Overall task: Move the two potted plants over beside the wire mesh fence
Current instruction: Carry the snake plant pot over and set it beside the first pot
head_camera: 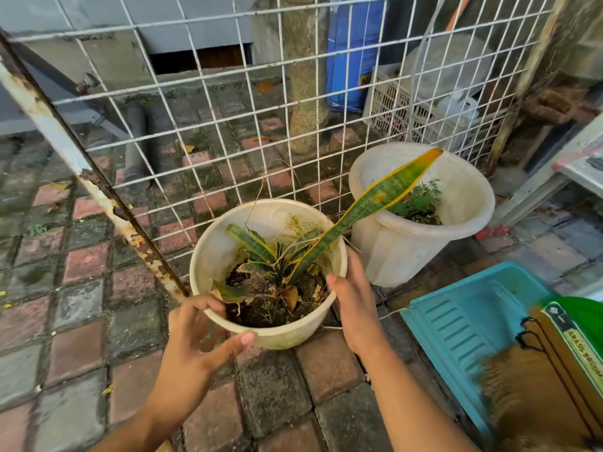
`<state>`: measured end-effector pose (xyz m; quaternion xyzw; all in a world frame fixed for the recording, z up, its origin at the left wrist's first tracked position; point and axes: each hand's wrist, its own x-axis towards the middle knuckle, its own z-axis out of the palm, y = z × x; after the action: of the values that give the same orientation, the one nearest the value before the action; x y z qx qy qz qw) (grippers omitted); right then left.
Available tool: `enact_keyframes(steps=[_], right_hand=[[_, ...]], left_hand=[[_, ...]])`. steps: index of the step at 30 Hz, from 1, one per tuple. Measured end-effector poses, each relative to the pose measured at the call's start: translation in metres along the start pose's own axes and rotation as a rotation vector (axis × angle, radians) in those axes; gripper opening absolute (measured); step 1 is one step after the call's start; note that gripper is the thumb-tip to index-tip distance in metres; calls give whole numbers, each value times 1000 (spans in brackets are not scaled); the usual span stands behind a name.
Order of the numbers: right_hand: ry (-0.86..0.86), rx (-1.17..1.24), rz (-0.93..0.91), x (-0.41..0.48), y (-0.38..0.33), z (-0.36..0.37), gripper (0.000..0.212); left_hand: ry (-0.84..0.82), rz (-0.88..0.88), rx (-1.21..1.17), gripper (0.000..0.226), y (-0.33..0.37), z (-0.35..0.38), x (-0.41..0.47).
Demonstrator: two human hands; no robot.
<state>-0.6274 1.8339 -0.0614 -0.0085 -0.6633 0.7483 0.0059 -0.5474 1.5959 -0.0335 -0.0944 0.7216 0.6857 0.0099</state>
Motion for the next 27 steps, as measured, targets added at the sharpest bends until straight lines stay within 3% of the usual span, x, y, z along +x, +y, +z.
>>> enact_keyframes(steps=[4,8,11,15,19,23,27], right_hand=[[98,39,-38,-11,-5,8,72],[155,44,-131,-22,-3,17,56],[86,-57,-176,-22,-2,18,55],[15,-116,-148,-20,-1,14,56],[18,-124,-154,-12,-4,12,56],[23,-129,-155,-9,-6,8,54],[4,-119,-146,0,-11,2,54]], left_hand=[[2,25,-127,53,21,-13,20],[-77,-31,-118,71,17,-28,45],[-103,-22,-127,61,2,-27,55],[-11,-50,-138,39,-4,-20,68],[-88,-11,-63,48,-4,-16,51],[-108,-26,-35,31,6,-9,41],[-94,33,-31,30,3,-3,37]])
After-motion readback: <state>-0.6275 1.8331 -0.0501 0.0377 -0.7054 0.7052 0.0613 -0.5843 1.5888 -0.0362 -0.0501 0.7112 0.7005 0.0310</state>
